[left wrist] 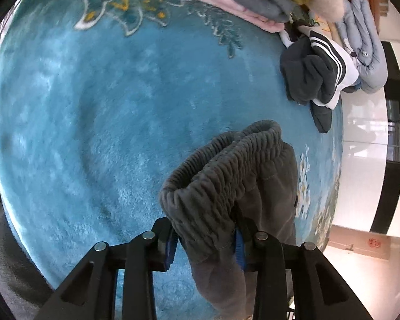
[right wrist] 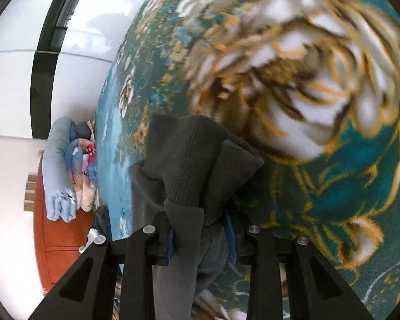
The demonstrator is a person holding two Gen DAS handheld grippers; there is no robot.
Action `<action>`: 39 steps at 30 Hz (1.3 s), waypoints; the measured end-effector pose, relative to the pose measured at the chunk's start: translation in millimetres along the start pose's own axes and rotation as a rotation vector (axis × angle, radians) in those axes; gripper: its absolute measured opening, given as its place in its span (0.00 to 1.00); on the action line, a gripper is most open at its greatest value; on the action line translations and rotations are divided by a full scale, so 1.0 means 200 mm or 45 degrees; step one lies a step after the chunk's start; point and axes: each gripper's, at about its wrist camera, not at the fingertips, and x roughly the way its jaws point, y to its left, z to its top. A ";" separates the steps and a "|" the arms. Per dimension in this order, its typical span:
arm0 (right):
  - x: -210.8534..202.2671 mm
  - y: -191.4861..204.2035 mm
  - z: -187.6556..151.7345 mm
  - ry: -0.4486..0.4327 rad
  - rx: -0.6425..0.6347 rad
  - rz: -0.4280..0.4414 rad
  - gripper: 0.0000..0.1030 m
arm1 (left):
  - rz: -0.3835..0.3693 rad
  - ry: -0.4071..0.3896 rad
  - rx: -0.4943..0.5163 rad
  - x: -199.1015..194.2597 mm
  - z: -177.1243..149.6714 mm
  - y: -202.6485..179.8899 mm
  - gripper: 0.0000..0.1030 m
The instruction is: Fold clothes
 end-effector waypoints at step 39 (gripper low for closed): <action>0.35 0.96 -1.94 0.411 -1.512 -0.321 0.44 | -0.212 0.071 -0.044 -0.16 -0.07 0.21 0.50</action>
